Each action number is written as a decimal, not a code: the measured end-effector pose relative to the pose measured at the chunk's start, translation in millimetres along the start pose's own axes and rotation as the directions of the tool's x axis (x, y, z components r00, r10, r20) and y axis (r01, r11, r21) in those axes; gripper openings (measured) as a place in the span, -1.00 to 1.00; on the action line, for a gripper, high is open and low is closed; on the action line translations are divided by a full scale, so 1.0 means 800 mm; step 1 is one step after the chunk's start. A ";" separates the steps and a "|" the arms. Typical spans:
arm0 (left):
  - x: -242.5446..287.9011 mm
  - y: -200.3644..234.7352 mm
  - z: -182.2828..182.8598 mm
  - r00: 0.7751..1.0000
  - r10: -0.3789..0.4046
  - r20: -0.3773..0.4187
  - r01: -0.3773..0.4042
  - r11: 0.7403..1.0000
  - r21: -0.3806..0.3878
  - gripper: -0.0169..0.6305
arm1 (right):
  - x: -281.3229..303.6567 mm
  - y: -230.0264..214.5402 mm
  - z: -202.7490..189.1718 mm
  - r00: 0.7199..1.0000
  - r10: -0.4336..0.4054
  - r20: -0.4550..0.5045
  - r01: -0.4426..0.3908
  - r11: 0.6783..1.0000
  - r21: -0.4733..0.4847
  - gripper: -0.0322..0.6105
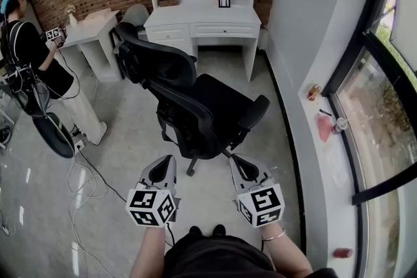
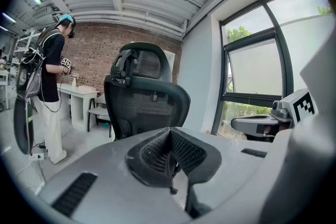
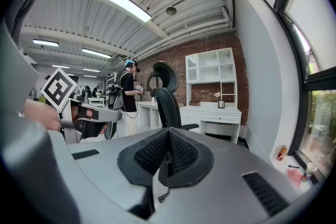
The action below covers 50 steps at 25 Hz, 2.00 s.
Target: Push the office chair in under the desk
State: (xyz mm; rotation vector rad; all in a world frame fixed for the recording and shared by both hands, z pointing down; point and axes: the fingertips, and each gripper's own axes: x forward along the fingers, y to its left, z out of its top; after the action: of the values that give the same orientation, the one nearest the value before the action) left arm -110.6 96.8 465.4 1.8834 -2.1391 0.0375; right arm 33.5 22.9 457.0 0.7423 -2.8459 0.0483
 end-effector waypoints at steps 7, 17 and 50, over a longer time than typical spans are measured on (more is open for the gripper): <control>0.003 -0.004 -0.008 1.000 0.000 -0.004 0.000 1.000 -0.019 -0.92 | -0.004 -0.001 -0.008 1.000 0.020 -0.003 -0.020 1.000 0.023 -0.89; -0.009 0.028 -0.009 0.998 0.054 -0.024 -0.054 0.998 0.014 -0.92 | 0.007 -0.007 0.006 0.999 -0.006 0.044 0.003 0.998 0.061 -0.89; 0.101 0.315 0.193 0.933 -0.353 0.073 0.327 0.913 0.242 -0.24 | 0.160 0.054 0.105 0.778 -0.628 -0.009 0.618 0.768 -0.165 -0.03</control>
State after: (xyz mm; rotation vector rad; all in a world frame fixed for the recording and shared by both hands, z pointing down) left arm -394.9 22.7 379.6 2.4250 -1.9090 0.1048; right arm -112.6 -7.6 401.2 1.5720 -2.3553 -0.2403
